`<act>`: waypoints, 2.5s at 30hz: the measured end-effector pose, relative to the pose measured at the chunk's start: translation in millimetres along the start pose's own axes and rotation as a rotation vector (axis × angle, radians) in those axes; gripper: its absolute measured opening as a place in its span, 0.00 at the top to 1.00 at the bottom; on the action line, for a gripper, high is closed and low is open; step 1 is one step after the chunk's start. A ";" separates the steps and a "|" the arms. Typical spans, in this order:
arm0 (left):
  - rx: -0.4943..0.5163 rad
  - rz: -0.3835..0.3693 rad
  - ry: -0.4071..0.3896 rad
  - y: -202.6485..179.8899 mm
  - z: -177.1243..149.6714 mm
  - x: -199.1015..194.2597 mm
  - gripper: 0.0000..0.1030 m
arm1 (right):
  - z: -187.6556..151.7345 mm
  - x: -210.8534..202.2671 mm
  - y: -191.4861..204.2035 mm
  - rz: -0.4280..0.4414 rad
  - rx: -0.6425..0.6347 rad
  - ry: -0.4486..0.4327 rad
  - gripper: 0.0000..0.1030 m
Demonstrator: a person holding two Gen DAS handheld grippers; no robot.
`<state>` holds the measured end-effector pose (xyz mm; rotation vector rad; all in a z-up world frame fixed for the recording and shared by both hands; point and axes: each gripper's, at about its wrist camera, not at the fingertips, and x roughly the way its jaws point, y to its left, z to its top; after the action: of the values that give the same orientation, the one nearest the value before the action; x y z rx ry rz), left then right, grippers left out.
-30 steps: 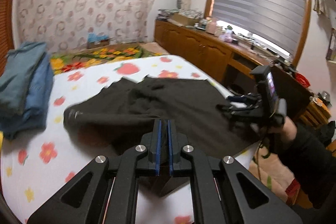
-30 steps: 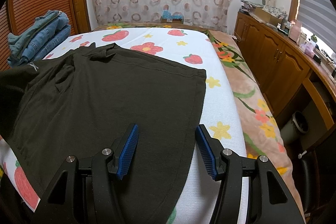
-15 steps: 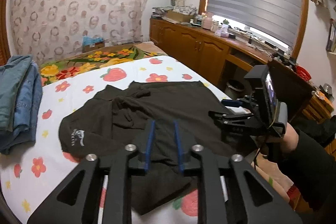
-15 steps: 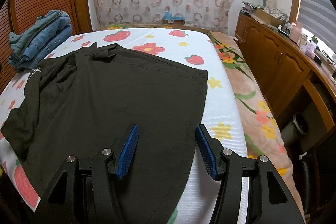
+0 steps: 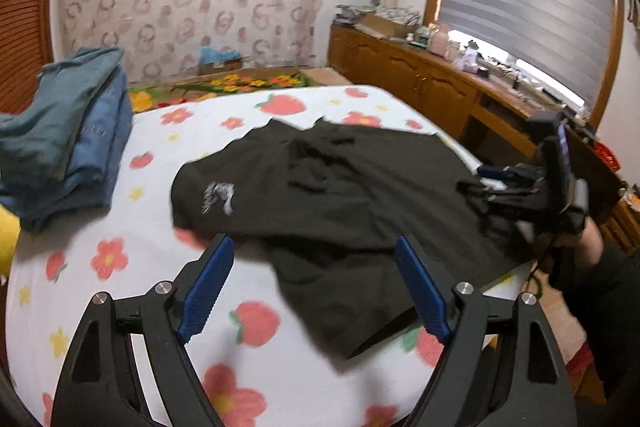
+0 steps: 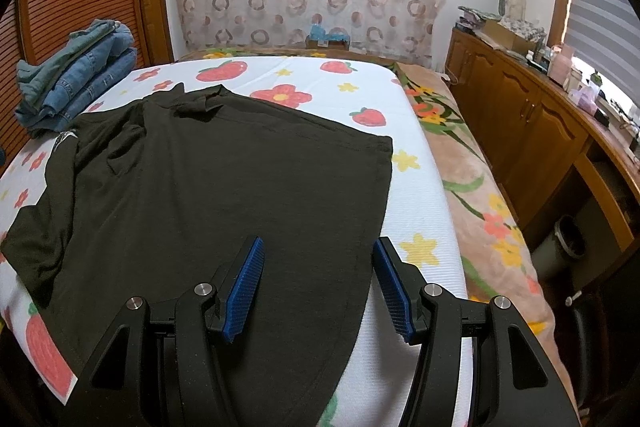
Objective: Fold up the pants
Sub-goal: 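Grasp the hem of one shorts leg with the right gripper, then lift the held leg and fold it over the other leg with the right gripper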
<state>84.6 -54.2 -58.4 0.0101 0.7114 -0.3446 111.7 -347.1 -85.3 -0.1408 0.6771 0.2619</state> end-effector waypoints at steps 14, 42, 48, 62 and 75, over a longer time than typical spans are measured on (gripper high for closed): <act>-0.026 0.033 0.083 15.3 -40.0 14.3 0.19 | -5.6 -52.2 65.5 0.172 -0.065 -0.073 0.43; -0.069 -0.001 0.043 18.7 -54.6 7.8 0.19 | -7.4 -24.5 126.4 0.384 -0.096 -0.001 0.94; -0.067 0.006 0.019 16.5 -49.7 1.0 0.19 | -8.9 -33.5 119.9 0.354 -0.073 -0.051 0.96; -0.054 -0.015 0.016 3.2 -35.0 7.1 0.19 | -22.3 -88.4 81.1 0.241 -0.002 -0.199 0.96; 0.038 -0.044 -0.009 -37.9 4.6 17.8 0.19 | -45.7 -114.6 74.4 0.184 0.052 -0.221 0.96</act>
<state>88.2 -96.0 -62.3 0.0286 0.6968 -0.4004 -22.6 -307.7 -51.0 0.0011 0.4770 0.4294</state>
